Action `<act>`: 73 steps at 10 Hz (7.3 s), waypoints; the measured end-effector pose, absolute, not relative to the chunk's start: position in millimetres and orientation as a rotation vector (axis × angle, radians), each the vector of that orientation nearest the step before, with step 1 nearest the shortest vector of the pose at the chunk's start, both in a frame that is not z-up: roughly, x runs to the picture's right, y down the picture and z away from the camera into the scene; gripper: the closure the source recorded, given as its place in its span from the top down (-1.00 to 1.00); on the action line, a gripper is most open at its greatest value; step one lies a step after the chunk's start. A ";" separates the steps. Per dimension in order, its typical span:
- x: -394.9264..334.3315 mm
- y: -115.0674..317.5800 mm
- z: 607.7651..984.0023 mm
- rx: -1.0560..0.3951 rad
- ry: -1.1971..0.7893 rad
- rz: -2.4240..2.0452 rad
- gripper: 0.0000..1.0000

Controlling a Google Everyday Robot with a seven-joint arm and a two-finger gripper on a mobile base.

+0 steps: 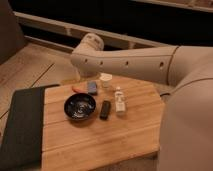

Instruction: Place the white sponge in the ceramic bowl

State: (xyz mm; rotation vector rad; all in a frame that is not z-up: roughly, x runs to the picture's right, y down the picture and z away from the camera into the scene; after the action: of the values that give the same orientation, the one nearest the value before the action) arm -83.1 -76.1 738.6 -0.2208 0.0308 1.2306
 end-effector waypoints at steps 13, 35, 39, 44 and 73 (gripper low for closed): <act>-100.4 -60.1 901.8 -0.498 -0.045 1.291 0.30; -89.9 -14.9 971.9 -0.620 0.106 1.147 0.30; -94.4 -10.1 1001.8 -0.628 0.151 1.091 0.30; -93.2 0.2 1022.7 -0.674 0.179 1.093 -0.20; -145.9 89.0 891.6 -0.743 0.315 0.997 0.22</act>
State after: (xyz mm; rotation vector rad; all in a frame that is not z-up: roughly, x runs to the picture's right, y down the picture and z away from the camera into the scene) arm -145.9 89.0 891.6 -0.7432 0.3148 0.9967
